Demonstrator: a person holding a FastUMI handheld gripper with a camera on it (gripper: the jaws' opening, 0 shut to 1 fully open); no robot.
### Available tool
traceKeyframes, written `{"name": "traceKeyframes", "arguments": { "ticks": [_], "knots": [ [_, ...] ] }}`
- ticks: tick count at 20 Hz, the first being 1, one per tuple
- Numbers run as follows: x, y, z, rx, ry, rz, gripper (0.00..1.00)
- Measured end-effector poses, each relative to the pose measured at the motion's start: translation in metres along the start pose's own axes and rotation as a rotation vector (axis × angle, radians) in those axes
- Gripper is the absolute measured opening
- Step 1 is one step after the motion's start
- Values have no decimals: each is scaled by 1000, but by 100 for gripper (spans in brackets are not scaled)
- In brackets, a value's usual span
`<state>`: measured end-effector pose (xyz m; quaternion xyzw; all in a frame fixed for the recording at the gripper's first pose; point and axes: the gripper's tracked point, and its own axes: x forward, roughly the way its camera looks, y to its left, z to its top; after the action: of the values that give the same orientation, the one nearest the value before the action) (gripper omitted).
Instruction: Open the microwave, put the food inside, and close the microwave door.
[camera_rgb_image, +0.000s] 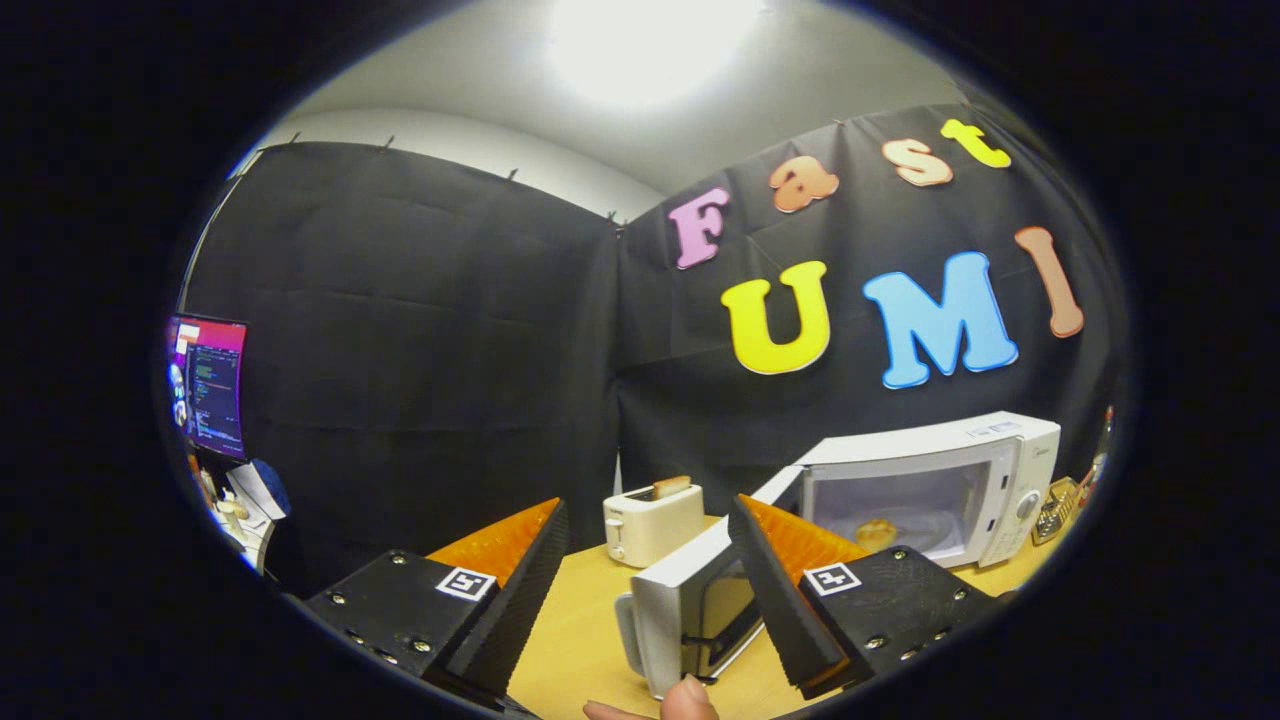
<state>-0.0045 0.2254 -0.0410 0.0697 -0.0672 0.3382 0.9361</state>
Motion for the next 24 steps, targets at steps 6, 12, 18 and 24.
{"name": "traceKeyframes", "arguments": {
  "ticks": [6, 12, 18, 24],
  "knots": [
    [20, 60, -55, 0, 101, 146, 97],
    [42, 61, -107, -26, 199, 104, 59],
    [46, 14, -147, 60, 286, -58, 1],
    [22, -37, -154, 103, 298, -196, 1]
  ]
}}
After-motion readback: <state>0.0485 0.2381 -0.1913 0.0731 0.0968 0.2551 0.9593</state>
